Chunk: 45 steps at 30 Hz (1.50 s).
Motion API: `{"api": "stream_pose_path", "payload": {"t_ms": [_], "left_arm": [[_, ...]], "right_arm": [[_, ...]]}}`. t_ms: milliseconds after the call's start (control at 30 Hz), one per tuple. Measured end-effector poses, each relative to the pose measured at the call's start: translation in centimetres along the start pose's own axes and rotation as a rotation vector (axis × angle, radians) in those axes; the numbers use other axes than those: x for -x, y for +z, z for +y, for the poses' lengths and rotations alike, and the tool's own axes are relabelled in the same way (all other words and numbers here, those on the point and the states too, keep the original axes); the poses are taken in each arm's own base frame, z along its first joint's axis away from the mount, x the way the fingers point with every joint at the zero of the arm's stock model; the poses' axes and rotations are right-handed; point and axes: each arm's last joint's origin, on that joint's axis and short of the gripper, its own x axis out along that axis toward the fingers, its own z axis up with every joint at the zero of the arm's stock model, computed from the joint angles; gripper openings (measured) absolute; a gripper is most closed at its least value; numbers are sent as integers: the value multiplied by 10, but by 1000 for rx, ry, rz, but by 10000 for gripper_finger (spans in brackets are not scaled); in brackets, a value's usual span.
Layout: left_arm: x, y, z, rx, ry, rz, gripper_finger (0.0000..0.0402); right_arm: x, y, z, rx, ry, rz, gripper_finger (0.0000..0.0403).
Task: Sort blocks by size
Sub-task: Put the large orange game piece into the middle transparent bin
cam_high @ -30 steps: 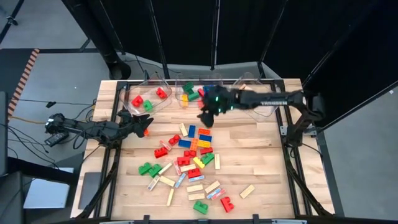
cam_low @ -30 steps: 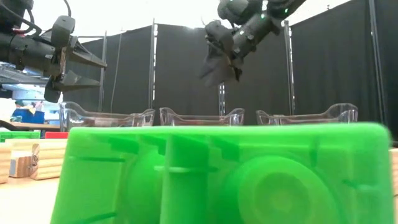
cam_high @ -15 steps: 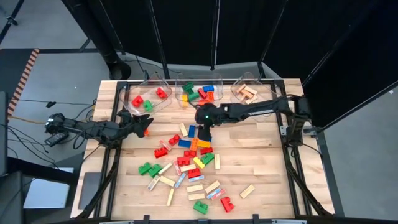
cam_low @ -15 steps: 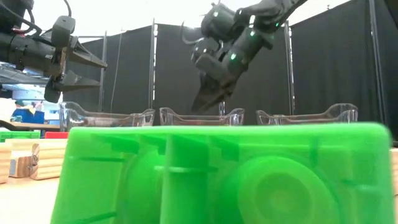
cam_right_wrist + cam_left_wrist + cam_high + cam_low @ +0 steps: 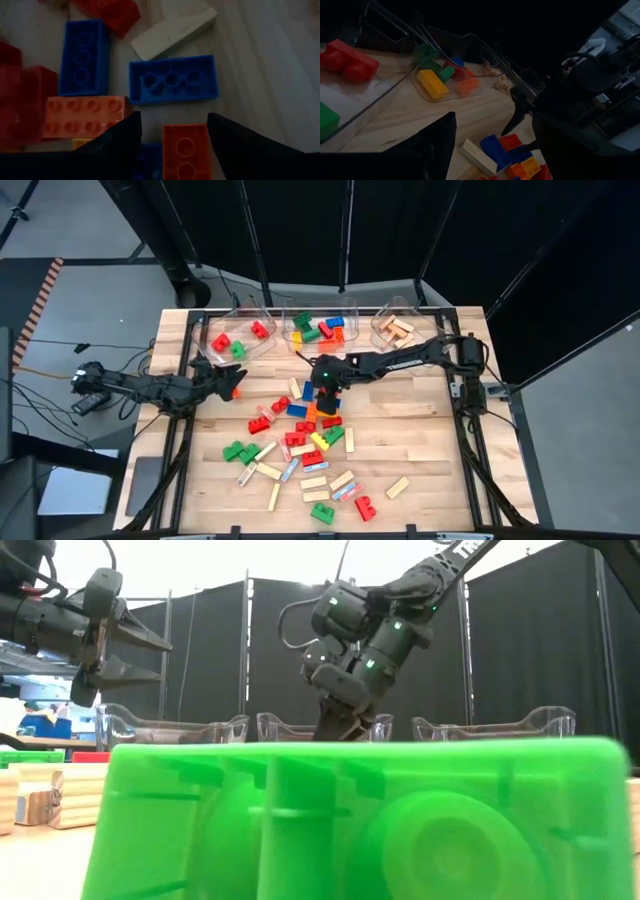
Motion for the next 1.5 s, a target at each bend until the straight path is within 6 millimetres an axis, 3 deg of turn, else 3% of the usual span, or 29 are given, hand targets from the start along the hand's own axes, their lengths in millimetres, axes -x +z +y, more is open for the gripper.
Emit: {"api": "stream_pose_path", "payload": {"t_ms": [267,467,767,900,1300,1400,1500], "left_arm": [[-2,-3,0,-23,16,16,269],[-2,-2,0,-20,15,14,269],[-2,-2,0,-13,13,12,269],[-2,-2,0,-16,14,12,269],[-2,-2,0,-18,14,13,269],[-2,-2,0,-19,14,13,269],[-2,-2,0,-19,14,13,269]], "right_arm": [[-10,-11,-1,-4,-22,92,237],[-7,-12,-3,-42,-30,105,231],[44,4,1,31,-48,77,234],[54,4,0,129,-70,85,234],[10,-18,-4,221,-14,244,233],[4,-21,-6,204,-29,266,203],[4,-22,-6,193,-37,267,105]]}}
